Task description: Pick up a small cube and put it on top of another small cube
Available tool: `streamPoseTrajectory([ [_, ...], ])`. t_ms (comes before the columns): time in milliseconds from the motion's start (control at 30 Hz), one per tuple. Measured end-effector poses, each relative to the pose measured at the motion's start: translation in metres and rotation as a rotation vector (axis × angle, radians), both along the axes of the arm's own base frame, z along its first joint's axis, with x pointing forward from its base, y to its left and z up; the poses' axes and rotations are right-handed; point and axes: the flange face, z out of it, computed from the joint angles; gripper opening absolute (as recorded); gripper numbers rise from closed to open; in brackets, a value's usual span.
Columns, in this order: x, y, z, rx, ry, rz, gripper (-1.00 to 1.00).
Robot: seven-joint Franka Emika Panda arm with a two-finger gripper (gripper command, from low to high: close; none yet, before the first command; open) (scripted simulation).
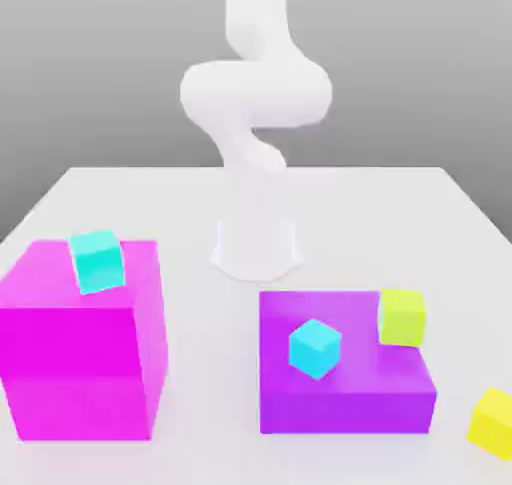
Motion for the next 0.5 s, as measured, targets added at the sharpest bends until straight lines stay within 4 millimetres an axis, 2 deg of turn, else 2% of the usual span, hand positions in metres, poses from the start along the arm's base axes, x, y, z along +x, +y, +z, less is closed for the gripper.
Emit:
streamPoseTrajectory([
  [133, 0.046, 0.038, -0.057, -0.068, 0.106, 0.078, 0.0],
  [267, 0.08, 0.077, -0.118, -0.128, 0.205, 0.164, 0.0],
  [400, 0.102, 0.118, -0.184, -0.18, 0.301, 0.26, 0.0],
  [500, 0.109, 0.148, -0.236, -0.213, 0.372, 0.338, 0.0],
])
